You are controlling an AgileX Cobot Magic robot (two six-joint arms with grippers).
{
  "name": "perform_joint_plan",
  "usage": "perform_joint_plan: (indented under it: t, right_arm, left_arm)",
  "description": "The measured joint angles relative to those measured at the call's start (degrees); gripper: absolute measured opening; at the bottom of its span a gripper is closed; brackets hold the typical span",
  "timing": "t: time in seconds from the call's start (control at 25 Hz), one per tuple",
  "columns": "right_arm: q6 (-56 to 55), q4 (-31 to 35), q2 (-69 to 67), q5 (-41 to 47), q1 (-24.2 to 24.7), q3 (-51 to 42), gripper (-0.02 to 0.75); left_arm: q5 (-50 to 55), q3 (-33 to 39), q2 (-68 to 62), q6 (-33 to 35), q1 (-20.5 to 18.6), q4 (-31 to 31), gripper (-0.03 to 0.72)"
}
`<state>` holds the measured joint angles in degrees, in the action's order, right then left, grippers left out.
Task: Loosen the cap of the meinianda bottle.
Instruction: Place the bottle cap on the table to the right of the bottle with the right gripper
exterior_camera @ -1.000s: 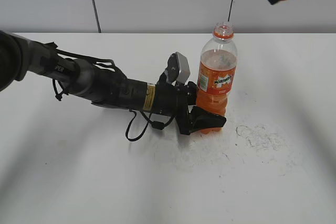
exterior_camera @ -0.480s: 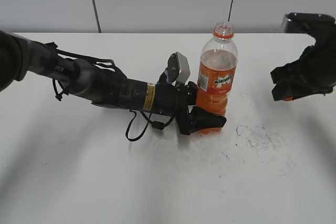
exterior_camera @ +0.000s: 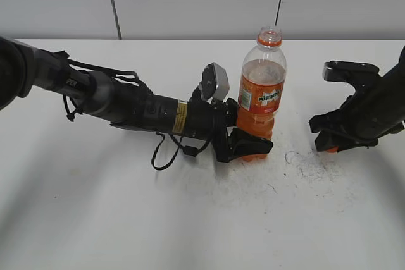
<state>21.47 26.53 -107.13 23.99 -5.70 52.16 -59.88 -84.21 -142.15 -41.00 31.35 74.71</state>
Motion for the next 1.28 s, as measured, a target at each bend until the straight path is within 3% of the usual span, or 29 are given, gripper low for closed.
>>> perform_joint_plan:
  t: [0.56,0.92,1.08,1.28]
  right_arm:
    - [0.4,0.1,-2.0,-1.4,-0.1,0.0,0.286]
    - [0.4,0.1,-1.4,-0.6,-0.1,-0.1,0.421]
    - [0.4,0.1,1.9,1.7,-0.1,-0.1,0.480]
    - [0.4,0.1,7.4,4.9,-0.1,-0.1,0.494]
  left_arm:
    - [0.1,0.0,0.0,0.0,0.0,0.1,0.544]
    - [0.3,-0.1,0.2,-0.1,0.0,1.5,0.546]
    - [0.3,-0.1,0.4,-2.5,-0.2,2.9,0.601]
    - [1.6,-0.1,0.4,-6.2,-1.8,8.0,0.661]
